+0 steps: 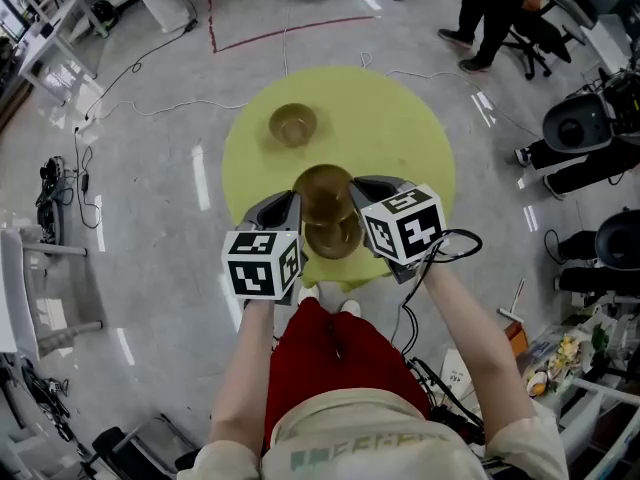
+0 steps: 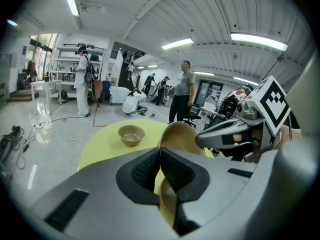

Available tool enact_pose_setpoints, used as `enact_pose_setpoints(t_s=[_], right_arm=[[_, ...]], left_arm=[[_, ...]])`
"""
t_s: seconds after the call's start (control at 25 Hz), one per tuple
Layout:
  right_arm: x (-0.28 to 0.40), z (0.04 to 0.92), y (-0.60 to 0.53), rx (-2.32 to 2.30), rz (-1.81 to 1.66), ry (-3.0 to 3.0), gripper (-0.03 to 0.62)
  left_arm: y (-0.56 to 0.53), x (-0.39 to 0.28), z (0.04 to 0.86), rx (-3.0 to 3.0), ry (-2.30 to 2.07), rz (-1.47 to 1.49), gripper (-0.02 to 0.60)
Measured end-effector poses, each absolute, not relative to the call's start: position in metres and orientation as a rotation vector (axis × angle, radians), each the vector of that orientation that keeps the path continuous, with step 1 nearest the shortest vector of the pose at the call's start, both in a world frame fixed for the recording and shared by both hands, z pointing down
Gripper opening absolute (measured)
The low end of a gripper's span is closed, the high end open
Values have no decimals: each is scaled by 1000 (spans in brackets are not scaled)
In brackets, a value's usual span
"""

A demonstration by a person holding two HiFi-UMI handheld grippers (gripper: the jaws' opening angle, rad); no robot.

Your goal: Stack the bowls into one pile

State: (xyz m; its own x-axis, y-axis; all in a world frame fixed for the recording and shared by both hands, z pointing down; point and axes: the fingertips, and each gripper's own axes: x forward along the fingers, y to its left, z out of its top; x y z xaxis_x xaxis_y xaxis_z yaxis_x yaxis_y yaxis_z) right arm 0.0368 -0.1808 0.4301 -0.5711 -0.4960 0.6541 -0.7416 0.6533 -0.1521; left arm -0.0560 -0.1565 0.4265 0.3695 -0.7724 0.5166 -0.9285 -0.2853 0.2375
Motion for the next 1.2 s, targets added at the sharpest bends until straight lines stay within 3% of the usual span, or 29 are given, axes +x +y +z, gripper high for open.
enact_pose_setpoints(t_s=[0.56, 1.2], right_arm=[[83, 425, -127, 993, 614, -2329, 41], [86, 446, -101, 994, 654, -2326, 41]], left_arm=[[-105, -11, 414, 2177, -1483, 433, 28], [-81, -7, 432, 2143, -1492, 486, 26]])
